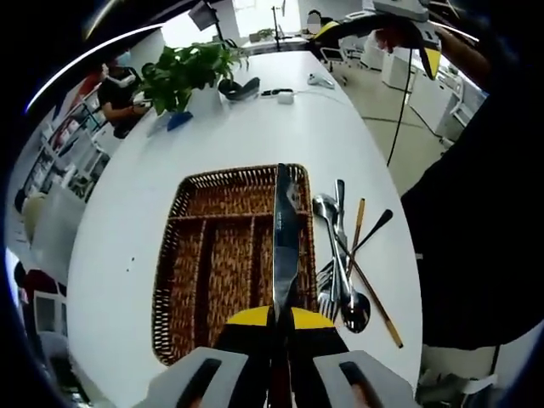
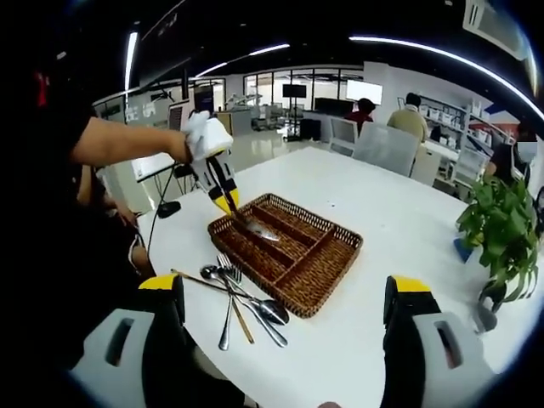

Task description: Arrange the knives, forks, and spoons in their matching storage slots by inserting each utensil handle-first until every utensil is classified and aligned in the correct compartment

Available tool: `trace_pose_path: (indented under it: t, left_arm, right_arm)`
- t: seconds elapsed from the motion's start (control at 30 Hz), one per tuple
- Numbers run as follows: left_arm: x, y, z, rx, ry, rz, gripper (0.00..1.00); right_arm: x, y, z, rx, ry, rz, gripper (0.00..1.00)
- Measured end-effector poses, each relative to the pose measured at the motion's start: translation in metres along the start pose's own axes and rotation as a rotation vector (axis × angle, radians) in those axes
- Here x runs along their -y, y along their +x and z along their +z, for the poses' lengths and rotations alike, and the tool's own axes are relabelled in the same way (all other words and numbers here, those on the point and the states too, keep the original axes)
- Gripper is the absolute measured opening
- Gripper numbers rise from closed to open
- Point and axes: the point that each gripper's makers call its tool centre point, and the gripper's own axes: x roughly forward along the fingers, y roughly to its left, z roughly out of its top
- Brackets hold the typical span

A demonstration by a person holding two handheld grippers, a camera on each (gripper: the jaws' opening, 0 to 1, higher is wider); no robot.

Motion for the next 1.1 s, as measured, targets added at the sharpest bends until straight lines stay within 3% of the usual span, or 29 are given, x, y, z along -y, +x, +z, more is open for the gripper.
trace_pose_path:
  t: [0.27,1.1]
  left_arm:
    - [-0.016,-0.006,-0.003,0.003,-0.018,0.012,0.04]
    - [-0.022,0.01,-0.004,-0.021,0.002,-0.006,0.04]
  right_arm:
    - [0.001,0.001,0.004,0.007,-0.011,-0.005,0.99]
    - [0.003,-0.003,0.002,0.017,0.036,-0.018,0.99]
